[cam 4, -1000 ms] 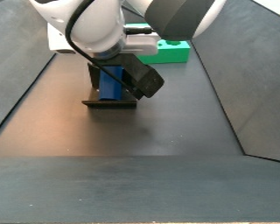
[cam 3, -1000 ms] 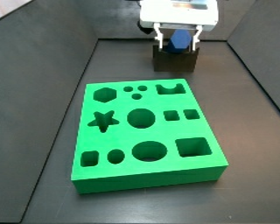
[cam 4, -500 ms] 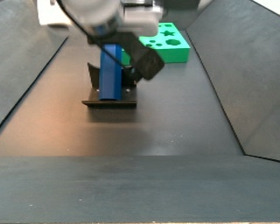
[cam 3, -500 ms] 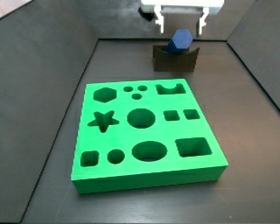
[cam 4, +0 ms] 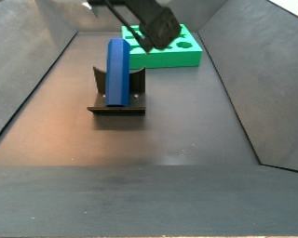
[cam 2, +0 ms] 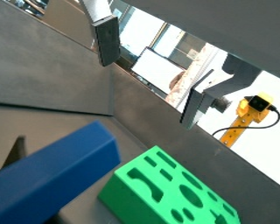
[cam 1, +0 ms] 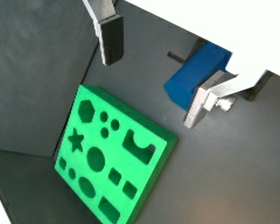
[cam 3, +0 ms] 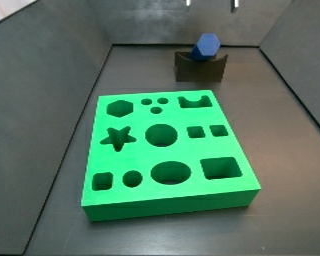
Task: Pick up the hexagon object. Move up. Place the hexagon object on the fixture. Regrasp the hexagon object. Move to above the board. Insert the hexagon object.
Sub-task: Regrasp the hexagon object.
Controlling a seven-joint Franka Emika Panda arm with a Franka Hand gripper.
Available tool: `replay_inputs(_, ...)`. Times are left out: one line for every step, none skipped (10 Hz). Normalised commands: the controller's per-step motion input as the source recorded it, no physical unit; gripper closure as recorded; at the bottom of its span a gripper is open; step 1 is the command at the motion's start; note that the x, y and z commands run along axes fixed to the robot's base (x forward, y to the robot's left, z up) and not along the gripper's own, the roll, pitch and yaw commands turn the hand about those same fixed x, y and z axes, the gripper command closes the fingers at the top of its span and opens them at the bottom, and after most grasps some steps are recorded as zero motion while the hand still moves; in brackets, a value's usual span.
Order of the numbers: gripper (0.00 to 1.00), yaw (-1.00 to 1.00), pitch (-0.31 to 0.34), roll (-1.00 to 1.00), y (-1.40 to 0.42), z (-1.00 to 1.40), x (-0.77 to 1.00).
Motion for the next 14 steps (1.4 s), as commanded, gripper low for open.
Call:
replay_inputs(0.00,0.03,0.050,1.00,-0.68,0.88,0.14)
replay_inputs(0.00,0.03,0.046,1.00,-0.50,0.70,0.06)
replay_inputs(0.00,0.03,0.042,1.00,-0.30,0.51,0.01)
replay_inputs(0.00,0.03,0.040,1.00,-0.12,0.29,-0.02)
replay_inputs(0.00,0.03,0.039,1.00,-0.07,0.04,-0.01)
replay_inputs(0.00,0.03,0.039,1.00,-0.05,0.02,0.00)
replay_inputs(0.00,0.03,0.038,1.00,-0.04,0.05,-0.01)
replay_inputs(0.00,0.03,0.034,1.00,-0.03,0.02,-0.02)
replay_inputs(0.00,0.03,0.032,1.00,-0.03,0.01,-0.01)
replay_inputs(0.00,0.03,0.028,1.00,-0.02,0.01,-0.01)
replay_inputs(0.00,0.03,0.026,1.00,-0.02,0.01,-0.01)
replay_inputs(0.00,0.03,0.023,1.00,-0.02,0.01,0.00)
replay_inputs(0.00,0.03,0.022,1.00,-0.02,0.01,0.00)
replay_inputs(0.00,0.03,0.023,1.00,-0.02,0.01,0.00)
